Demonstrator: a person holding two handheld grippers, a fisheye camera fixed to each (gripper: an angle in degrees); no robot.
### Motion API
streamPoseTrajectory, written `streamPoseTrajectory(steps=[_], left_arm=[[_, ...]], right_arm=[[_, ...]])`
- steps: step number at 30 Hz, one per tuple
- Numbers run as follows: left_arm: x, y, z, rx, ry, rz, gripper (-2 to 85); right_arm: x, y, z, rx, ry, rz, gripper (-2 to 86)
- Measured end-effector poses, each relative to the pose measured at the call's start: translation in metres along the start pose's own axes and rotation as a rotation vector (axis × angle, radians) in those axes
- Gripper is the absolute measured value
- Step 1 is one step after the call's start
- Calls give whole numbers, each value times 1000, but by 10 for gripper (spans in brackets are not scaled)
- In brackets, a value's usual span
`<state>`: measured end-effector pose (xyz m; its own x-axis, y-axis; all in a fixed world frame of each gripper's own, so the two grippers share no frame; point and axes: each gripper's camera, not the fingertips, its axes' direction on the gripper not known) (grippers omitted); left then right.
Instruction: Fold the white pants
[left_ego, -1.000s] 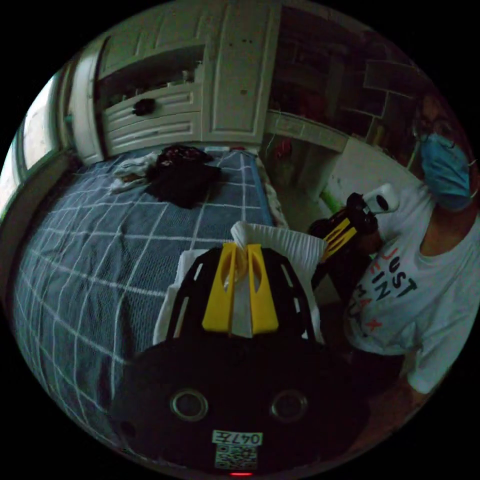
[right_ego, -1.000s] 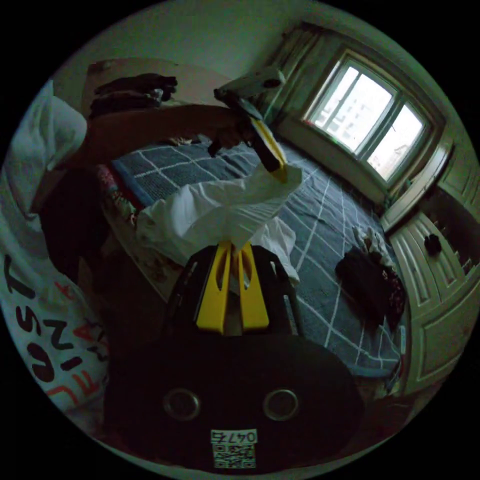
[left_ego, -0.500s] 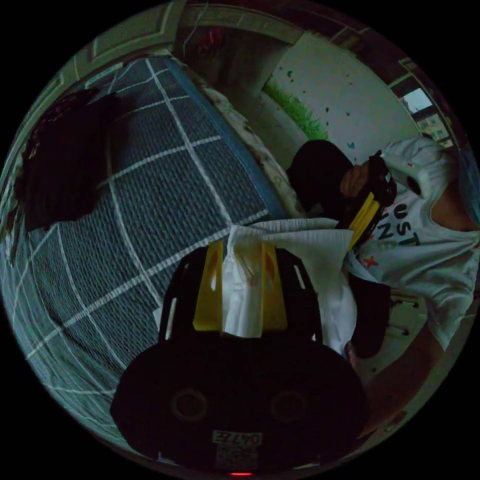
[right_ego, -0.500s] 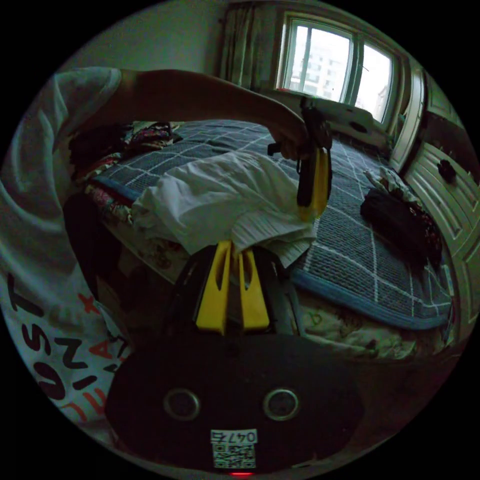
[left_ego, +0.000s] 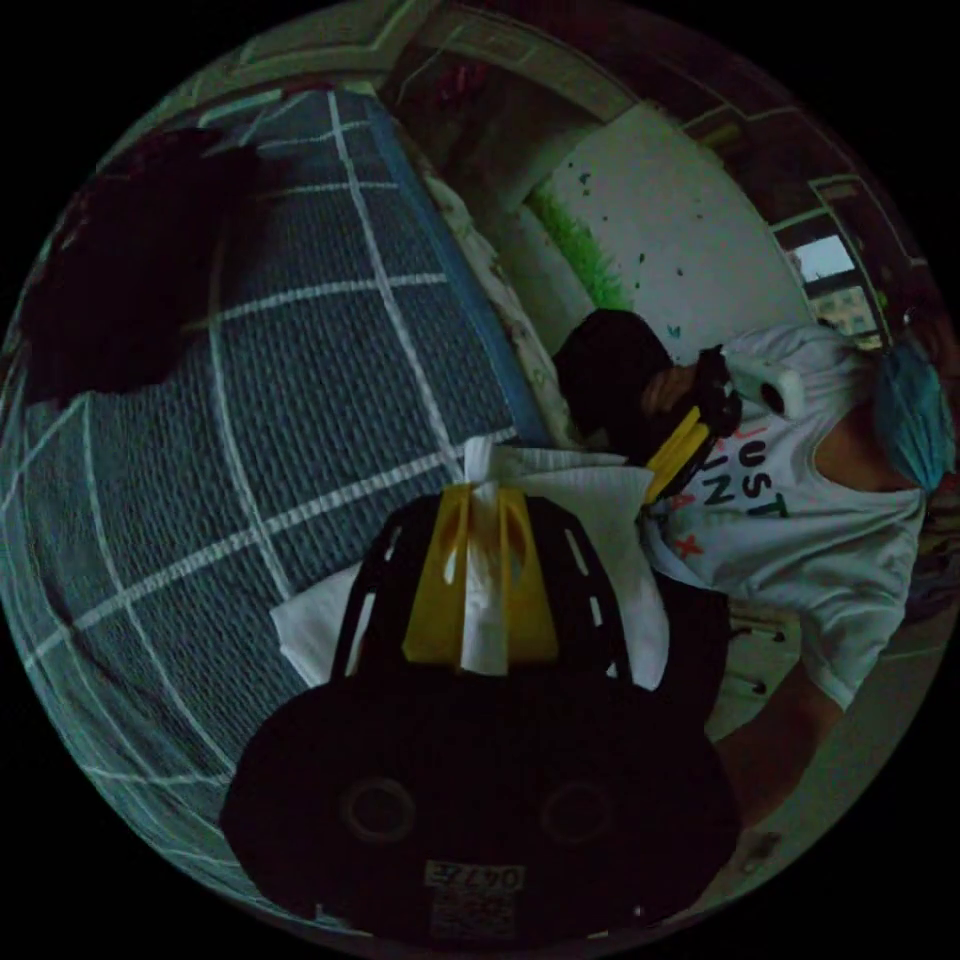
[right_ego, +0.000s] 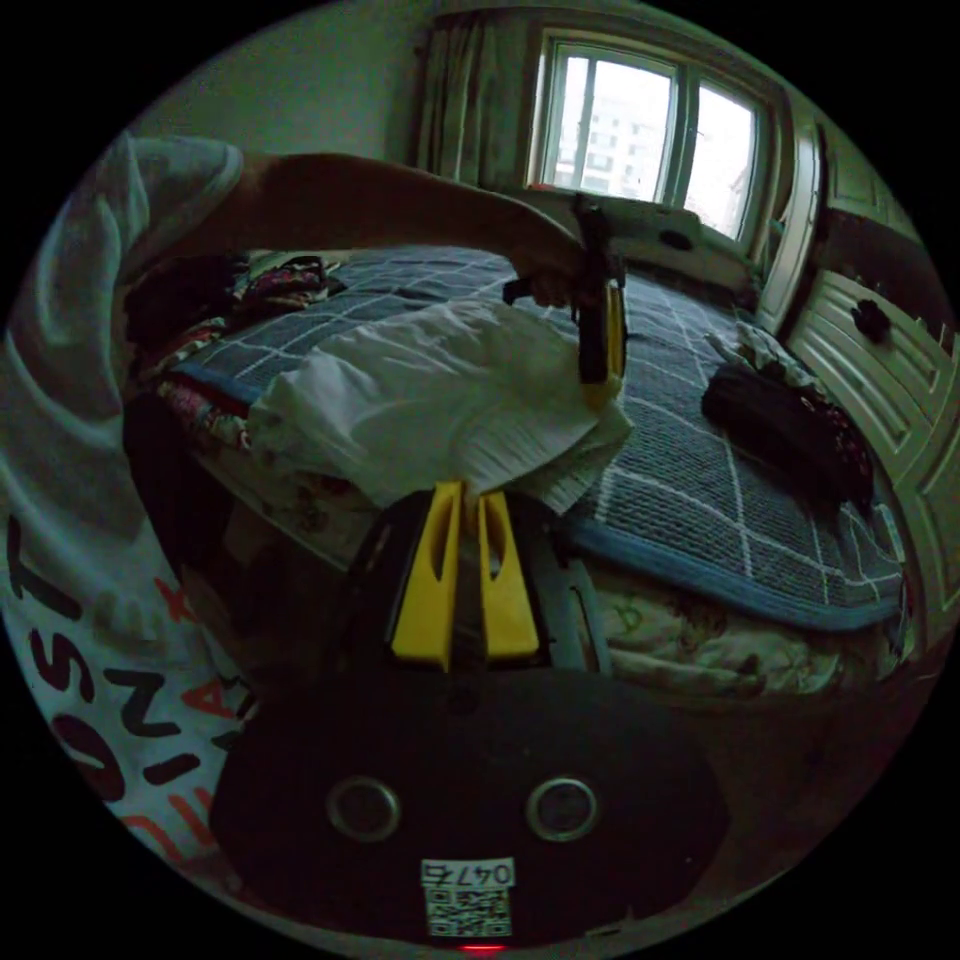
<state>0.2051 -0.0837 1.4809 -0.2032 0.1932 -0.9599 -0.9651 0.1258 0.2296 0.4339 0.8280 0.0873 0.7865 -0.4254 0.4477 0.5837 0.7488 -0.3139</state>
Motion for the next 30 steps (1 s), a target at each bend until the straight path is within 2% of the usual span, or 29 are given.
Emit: streamPoseTrajectory(steps=[4, 6, 9, 12, 15, 19, 22, 25, 30], left_arm=[[48, 51, -31, 156, -177, -39, 46], [103, 99, -52, 307, -352, -79, 45], [178, 173, -69, 475, -571, -152, 45], [223, 246, -81, 575, -677, -259, 43], [237, 309, -93, 634, -695, -379, 40], [227, 346, -100, 609, -694, -475, 39], [192, 336, -101, 564, -641, -469, 42], [127, 303, -91, 489, -511, -477, 46], [12, 246, -45, 363, -296, -470, 46]], right_arm=[[-15, -7, -25, 116, 64, -49, 4], [-29, -14, -38, 171, 83, -116, 3], [-54, -29, -59, 268, 48, -223, 2], [-84, -56, -67, 332, 3, -310, 2], [-118, -94, -65, 366, -20, -390, 2], [-135, -134, -51, 333, 39, -445, 1], [-97, -133, -33, 259, 24, -353, 2], [-44, -114, 1, 107, 24, -255, 2], [38, -72, 54, 29, -179, -69, 1]])
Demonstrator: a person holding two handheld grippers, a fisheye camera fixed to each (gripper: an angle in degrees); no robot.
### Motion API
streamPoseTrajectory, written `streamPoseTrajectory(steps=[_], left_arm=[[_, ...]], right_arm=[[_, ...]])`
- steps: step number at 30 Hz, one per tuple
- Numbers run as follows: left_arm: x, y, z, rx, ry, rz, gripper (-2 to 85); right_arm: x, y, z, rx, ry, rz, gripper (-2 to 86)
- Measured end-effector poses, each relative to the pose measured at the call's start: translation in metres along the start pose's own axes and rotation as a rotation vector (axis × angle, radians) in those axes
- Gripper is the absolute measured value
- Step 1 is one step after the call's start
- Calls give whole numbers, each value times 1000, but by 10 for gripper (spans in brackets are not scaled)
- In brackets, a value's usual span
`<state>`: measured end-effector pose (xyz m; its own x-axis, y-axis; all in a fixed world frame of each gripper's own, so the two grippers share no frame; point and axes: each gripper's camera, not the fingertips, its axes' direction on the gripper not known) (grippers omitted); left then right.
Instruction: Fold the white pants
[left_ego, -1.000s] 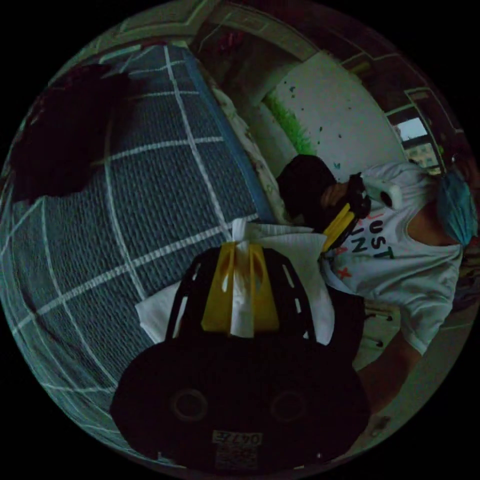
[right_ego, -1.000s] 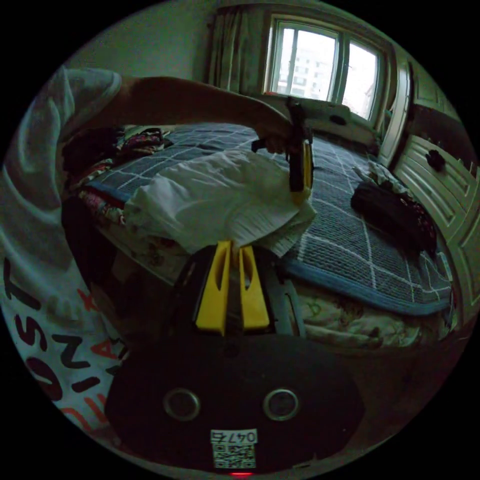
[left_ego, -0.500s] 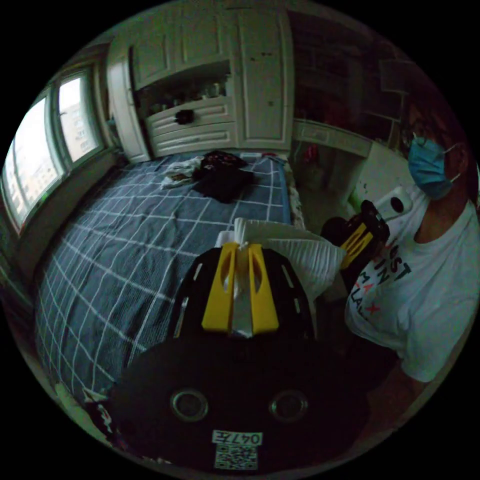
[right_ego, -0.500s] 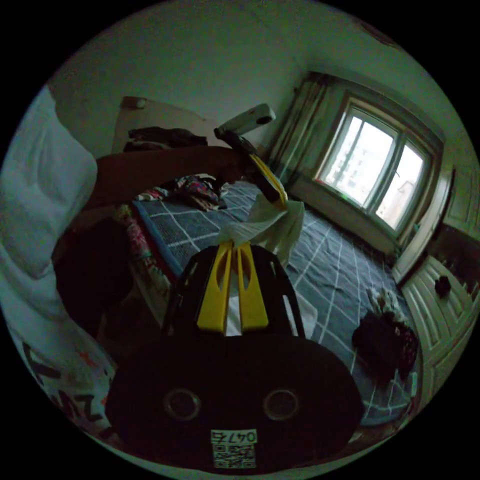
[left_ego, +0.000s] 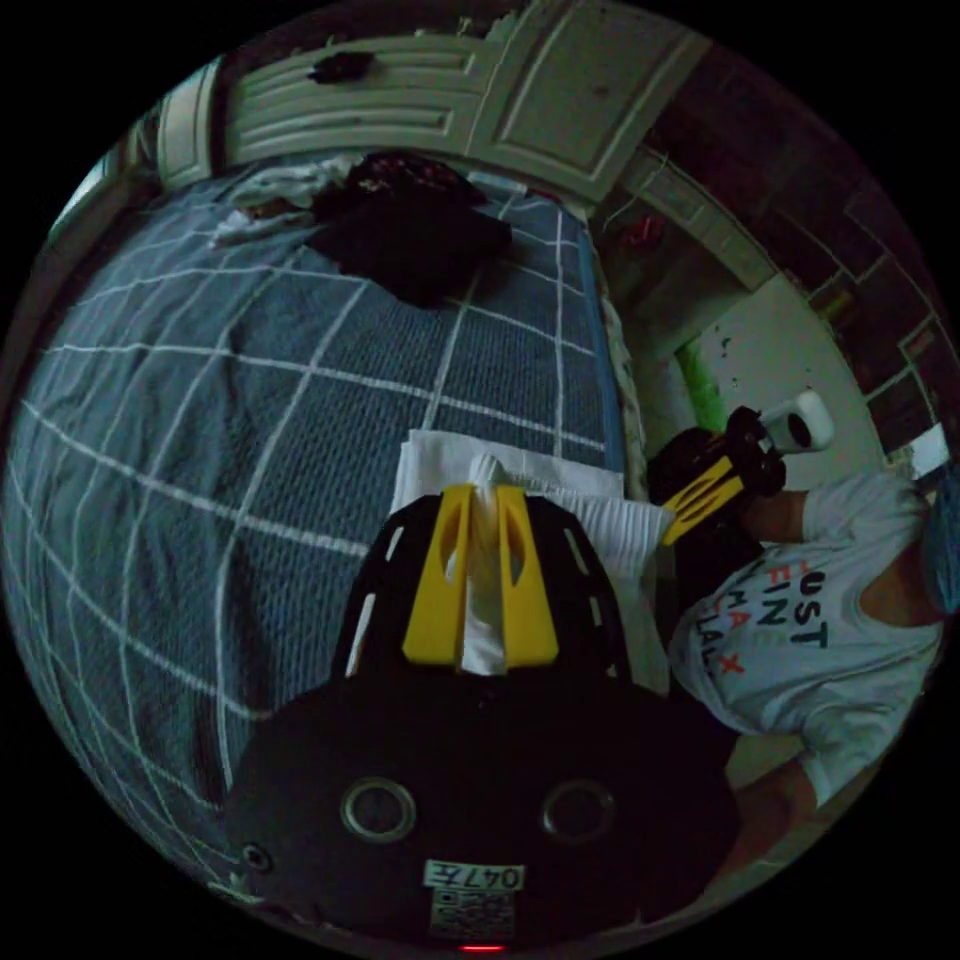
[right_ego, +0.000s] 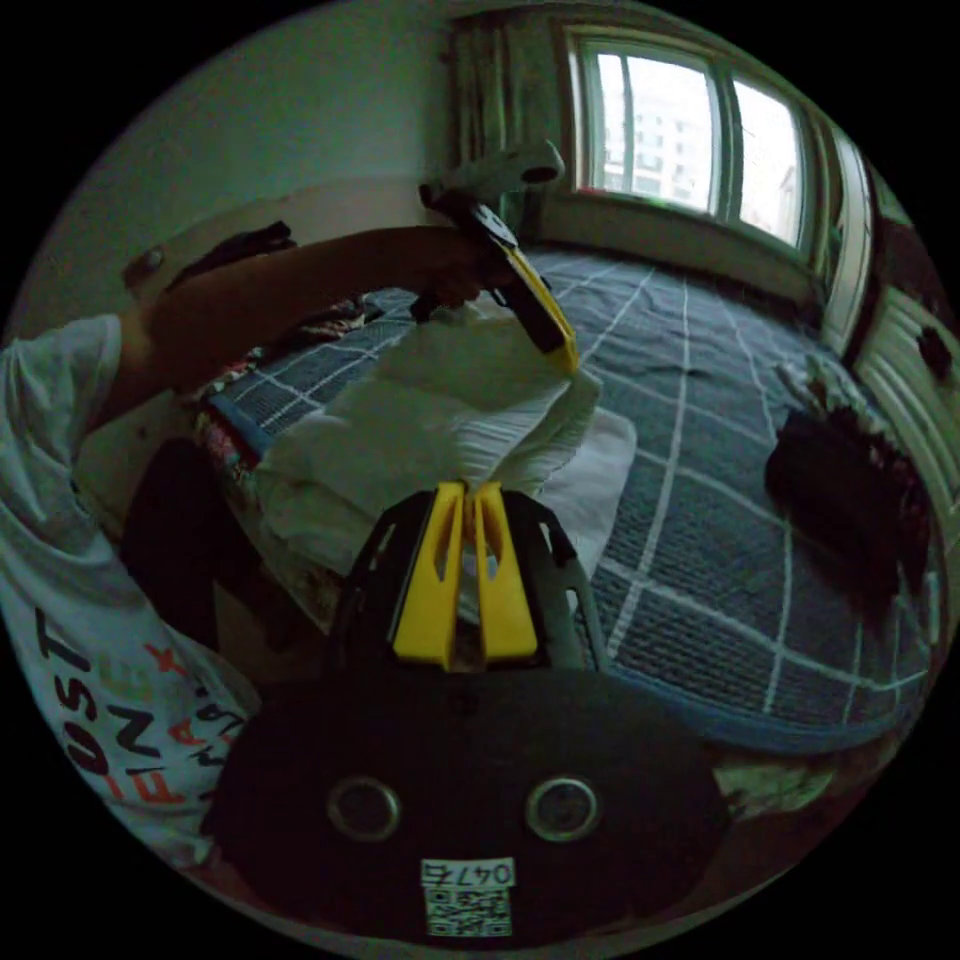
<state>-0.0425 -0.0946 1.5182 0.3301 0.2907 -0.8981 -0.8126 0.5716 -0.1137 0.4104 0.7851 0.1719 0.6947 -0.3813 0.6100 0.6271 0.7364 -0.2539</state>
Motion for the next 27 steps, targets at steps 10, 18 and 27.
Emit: streamPoseTrajectory(steps=[10, 18, 27], left_arm=[[-47, -19, 42, 29, 177, 39, 32], [-59, 8, 42, 63, 270, 31, 62], [-36, -12, 97, -265, 81, 85, 125]], right_arm=[[61, 42, 30, 42, -130, 82, 34], [85, 56, 39, 43, -79, 174, 111], [91, 56, 64, 6, -8, 175, 23]])
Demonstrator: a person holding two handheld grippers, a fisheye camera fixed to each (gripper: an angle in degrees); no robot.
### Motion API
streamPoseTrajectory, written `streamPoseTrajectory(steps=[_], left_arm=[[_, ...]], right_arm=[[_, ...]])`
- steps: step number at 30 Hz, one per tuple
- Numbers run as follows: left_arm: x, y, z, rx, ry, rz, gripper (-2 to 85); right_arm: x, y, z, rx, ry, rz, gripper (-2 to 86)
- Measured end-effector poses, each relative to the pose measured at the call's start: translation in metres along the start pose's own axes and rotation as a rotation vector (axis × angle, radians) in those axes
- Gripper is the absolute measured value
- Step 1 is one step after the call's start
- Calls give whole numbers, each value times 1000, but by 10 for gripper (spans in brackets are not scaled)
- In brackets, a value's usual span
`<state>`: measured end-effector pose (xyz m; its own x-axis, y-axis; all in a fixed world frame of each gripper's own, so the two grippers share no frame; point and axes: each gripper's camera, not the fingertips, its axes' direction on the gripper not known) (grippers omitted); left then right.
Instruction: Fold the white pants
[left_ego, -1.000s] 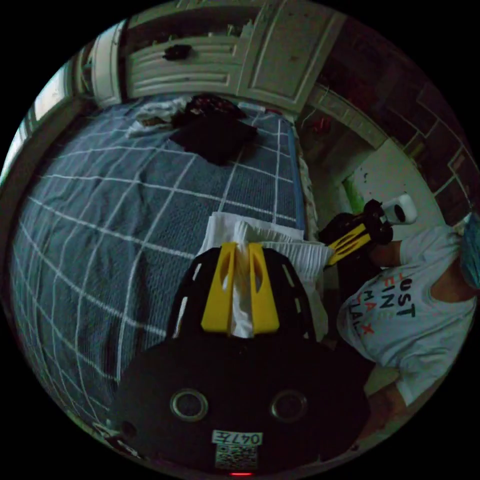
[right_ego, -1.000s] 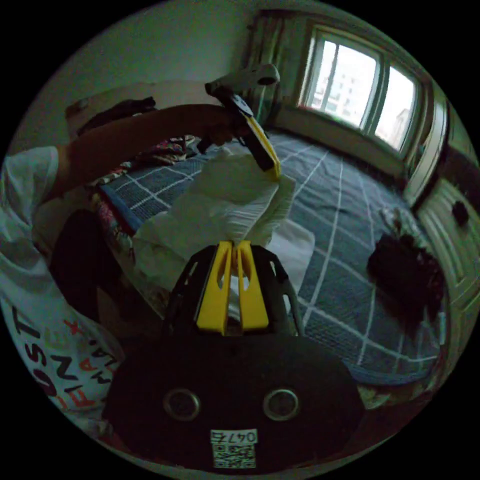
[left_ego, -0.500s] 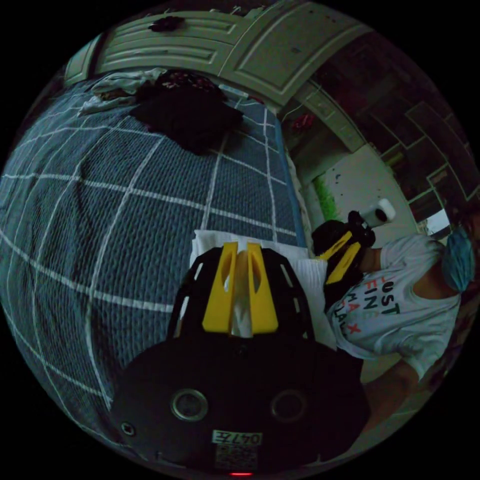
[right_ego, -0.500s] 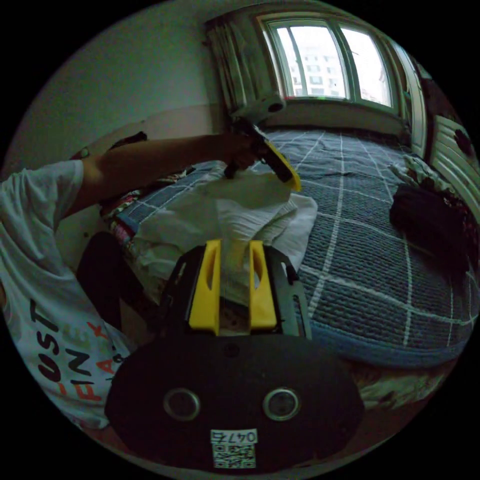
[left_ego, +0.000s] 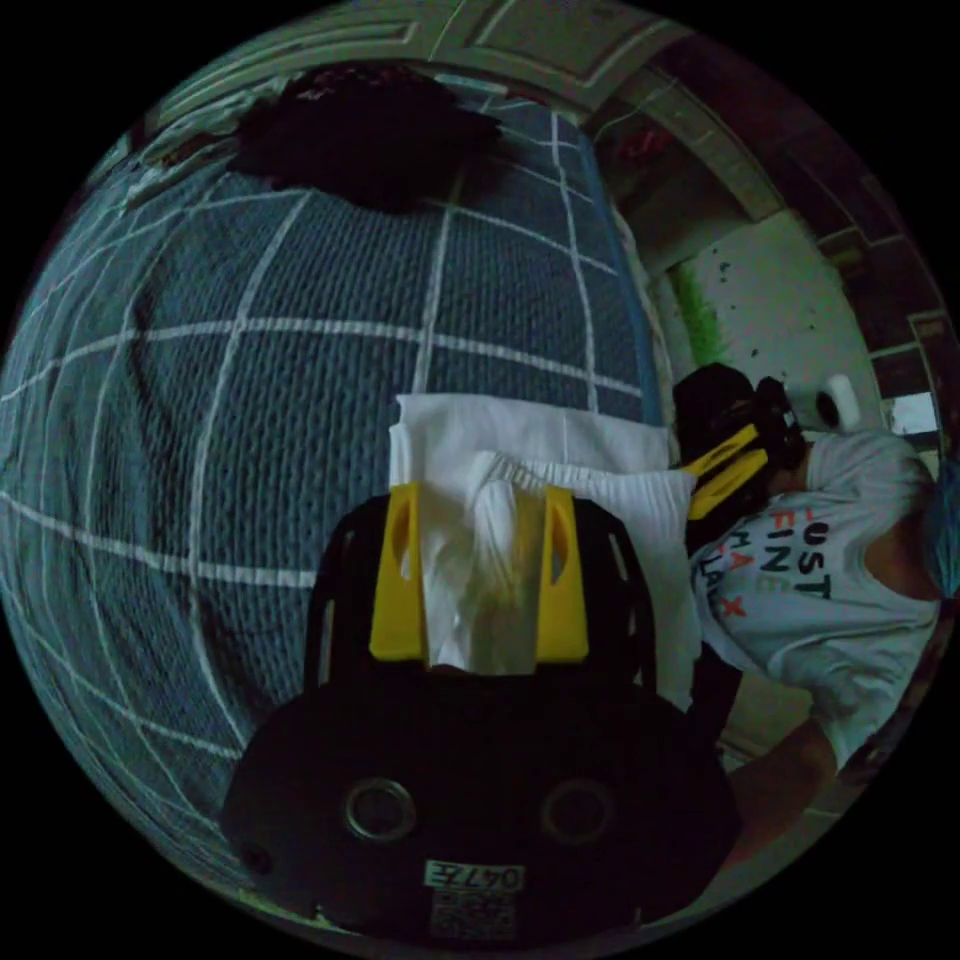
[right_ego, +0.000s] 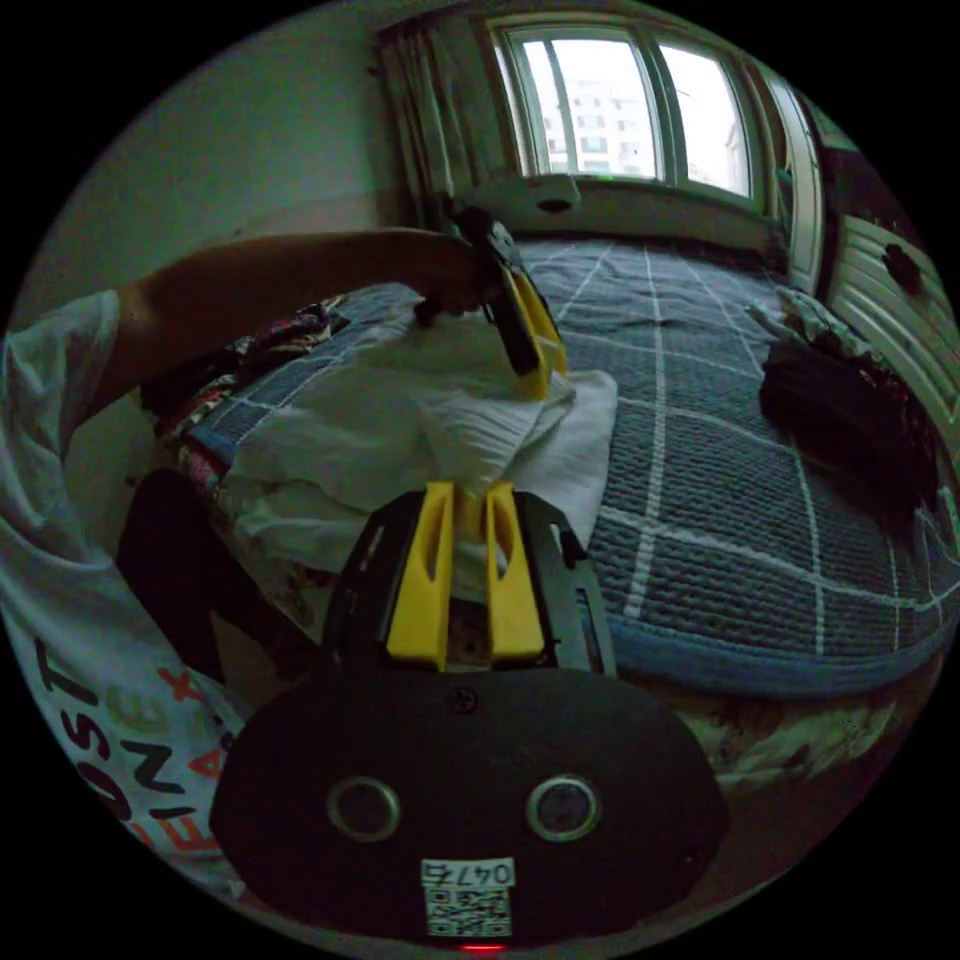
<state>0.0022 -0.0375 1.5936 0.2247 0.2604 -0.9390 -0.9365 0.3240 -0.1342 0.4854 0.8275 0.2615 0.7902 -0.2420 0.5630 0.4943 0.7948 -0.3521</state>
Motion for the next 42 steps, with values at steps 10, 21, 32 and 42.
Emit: streamPoseTrajectory(steps=[10, 21, 32, 42], left_arm=[[45, 28, -23, 196, -12, 73, 64], [91, 81, -20, 391, -21, 111, 37], [121, 92, -20, 449, -260, -190, 123], [314, 240, -11, 542, -465, -335, 88]], right_arm=[[19, 2, -22, 134, 40, -35, 6], [14, -3, -13, 174, 138, -228, 5], [97, -8, 39, -57, -3, 97, 31], [114, -31, -22, 370, 79, 67, 2]])
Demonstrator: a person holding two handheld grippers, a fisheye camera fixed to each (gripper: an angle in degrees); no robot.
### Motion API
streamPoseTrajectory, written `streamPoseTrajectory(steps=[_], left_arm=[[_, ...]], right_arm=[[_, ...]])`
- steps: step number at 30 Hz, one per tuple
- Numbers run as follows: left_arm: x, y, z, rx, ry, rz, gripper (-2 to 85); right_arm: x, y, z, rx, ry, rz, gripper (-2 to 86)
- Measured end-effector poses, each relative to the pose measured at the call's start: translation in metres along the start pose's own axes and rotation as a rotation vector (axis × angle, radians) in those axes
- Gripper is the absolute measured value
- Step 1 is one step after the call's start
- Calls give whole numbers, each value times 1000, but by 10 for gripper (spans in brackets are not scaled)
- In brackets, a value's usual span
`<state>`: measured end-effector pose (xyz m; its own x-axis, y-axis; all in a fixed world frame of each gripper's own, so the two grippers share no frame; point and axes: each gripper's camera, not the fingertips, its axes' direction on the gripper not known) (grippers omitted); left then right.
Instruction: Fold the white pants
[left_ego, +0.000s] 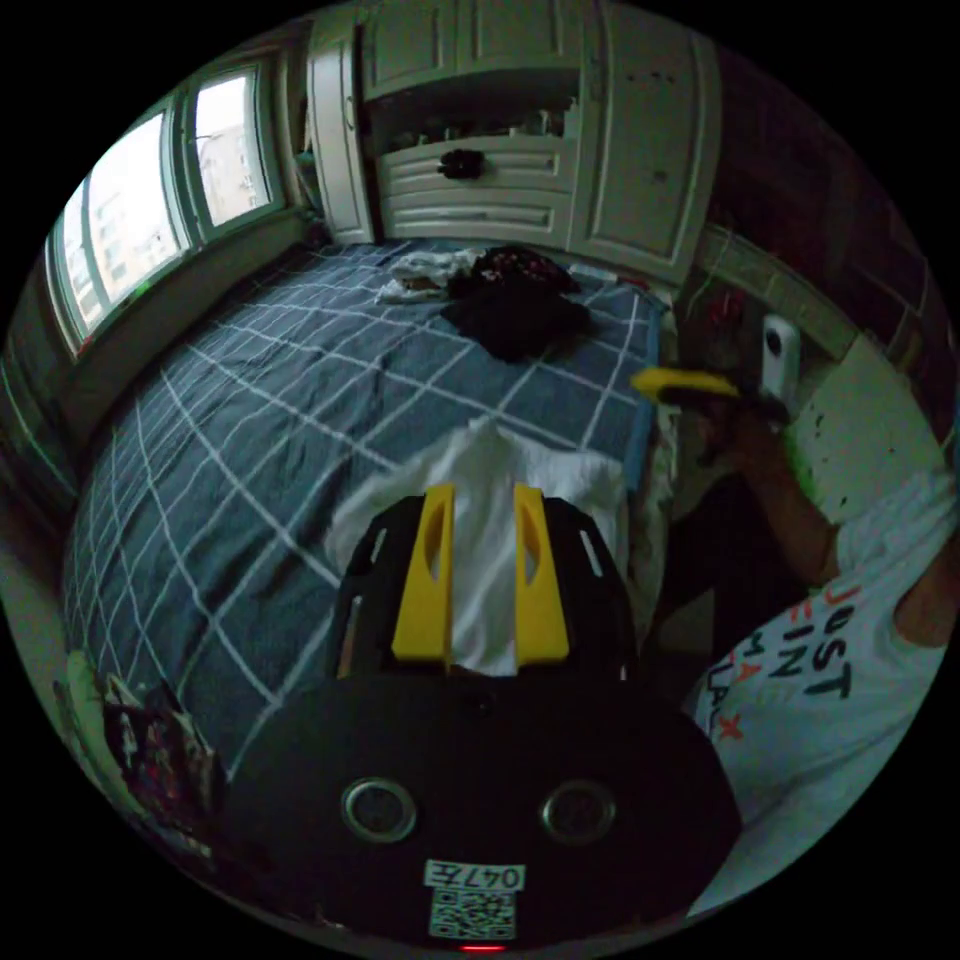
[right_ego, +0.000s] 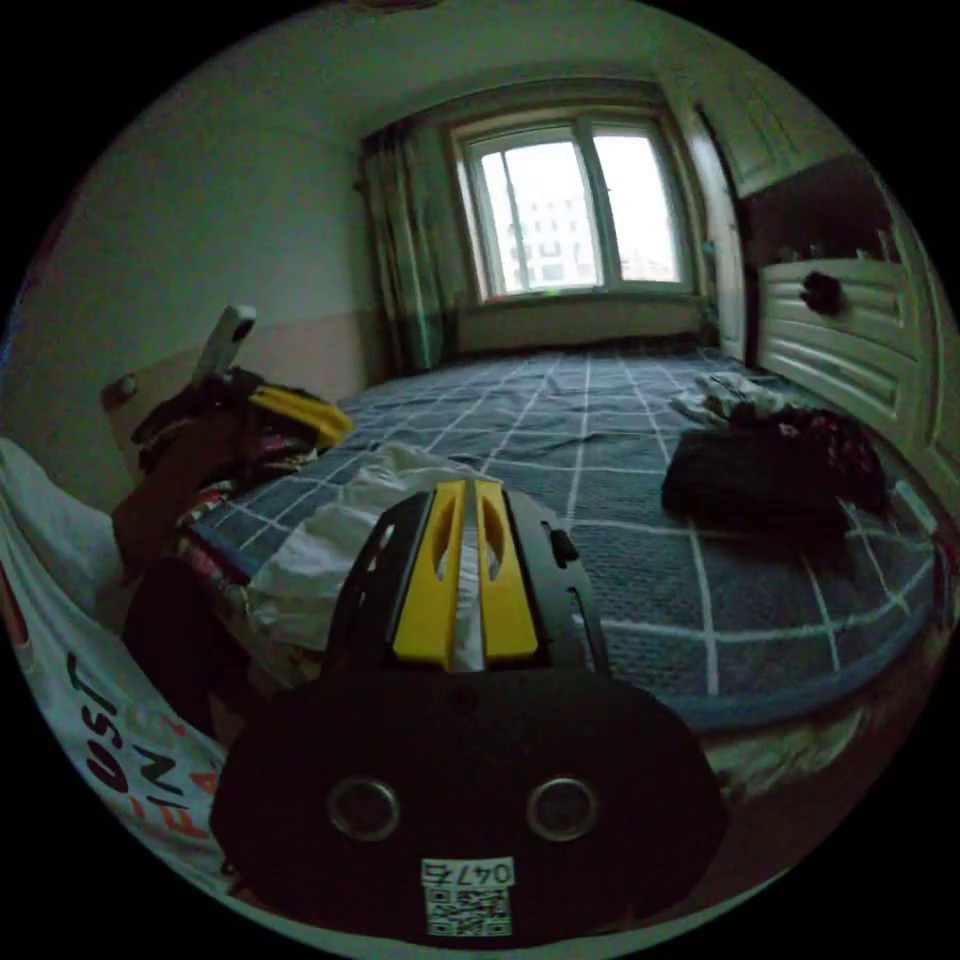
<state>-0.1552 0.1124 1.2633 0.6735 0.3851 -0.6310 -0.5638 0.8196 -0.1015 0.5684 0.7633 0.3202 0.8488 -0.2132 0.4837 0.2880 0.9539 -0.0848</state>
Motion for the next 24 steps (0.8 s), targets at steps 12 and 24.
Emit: streamPoseTrajectory(steps=[12, 24], left_arm=[[81, 134, 54, -148, 0, -193, 81], [140, 167, -7, 19, -31, -142, 74]], right_arm=[[3, -55, 272, -607, -139, -172, -5], [-86, -133, 266, -434, -390, -448, -5]])
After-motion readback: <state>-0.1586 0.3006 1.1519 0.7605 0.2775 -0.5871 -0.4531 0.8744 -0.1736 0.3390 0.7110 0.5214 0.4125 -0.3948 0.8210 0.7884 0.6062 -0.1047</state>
